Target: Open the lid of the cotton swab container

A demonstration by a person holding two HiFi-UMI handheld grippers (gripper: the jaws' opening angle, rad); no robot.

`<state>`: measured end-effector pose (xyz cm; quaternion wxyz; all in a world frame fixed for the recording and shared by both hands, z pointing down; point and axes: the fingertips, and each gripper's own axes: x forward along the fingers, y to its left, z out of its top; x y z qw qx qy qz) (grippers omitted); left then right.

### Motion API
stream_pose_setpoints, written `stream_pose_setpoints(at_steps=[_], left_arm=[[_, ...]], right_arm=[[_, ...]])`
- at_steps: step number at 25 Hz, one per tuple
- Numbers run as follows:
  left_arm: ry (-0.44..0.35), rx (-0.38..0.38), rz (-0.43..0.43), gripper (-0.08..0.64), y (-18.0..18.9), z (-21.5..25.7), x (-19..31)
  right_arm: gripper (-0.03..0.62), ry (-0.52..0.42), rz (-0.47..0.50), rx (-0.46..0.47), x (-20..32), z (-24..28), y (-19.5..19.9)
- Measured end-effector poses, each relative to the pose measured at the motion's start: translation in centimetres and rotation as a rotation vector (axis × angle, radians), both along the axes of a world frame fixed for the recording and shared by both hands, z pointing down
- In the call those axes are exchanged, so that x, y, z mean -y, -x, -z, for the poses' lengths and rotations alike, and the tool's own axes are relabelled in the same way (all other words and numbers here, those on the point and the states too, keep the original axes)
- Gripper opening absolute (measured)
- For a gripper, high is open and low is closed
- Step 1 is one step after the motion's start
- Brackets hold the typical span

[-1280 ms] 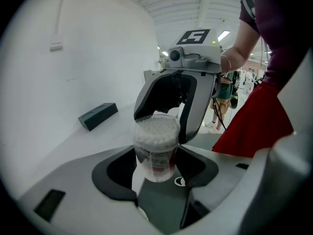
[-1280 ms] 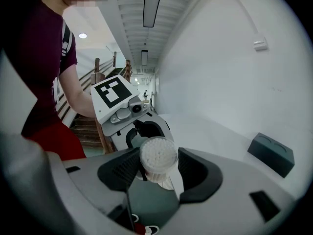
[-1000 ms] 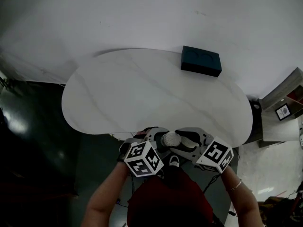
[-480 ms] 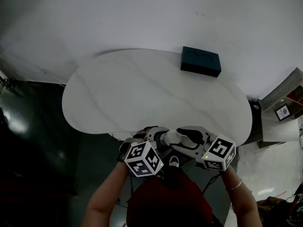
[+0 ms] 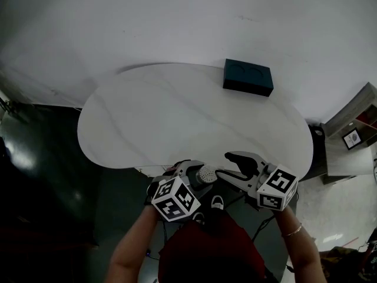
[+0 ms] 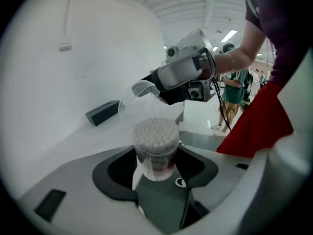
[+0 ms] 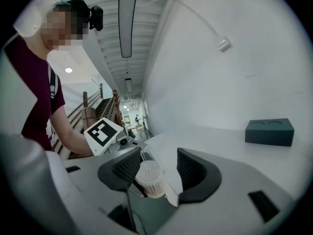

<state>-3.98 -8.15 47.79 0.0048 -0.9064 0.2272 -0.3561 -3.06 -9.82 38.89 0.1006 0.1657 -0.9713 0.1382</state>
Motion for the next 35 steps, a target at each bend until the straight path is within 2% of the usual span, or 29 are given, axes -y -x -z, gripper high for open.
stream_pose_setpoints(at_steps=[4,11,17,23,28,35], left_arm=[[0.038,-0.058,0.071,0.264,0.5,0.4,0.4],[0.053,-0.120,0.167,0.265,1.6,1.0,1.1],[0.045,-0.144,0.247,0.265,2.6,1.3,1.8],[0.037,-0.166,0.315,0.265,3.8,1.8,2.4],[0.023,-0.192,0.361,0.265,4.3,2.2,2.9],[0.010,-0.236,0.423,0.265,5.0,3.1,3.3]], right_arm=[[0.239,0.006,-0.062,0.043,0.7,0.3,-0.5],[0.233,0.060,-0.175,0.127,1.5,-0.1,-2.0],[0.158,0.058,-0.250,0.157,1.7,-0.3,-3.3],[0.113,-0.001,-0.322,0.116,1.9,-0.5,-3.9],[0.079,0.003,-0.355,0.145,1.6,-0.5,-4.1],[0.037,-0.024,-0.388,0.124,1.5,-0.9,-4.6]])
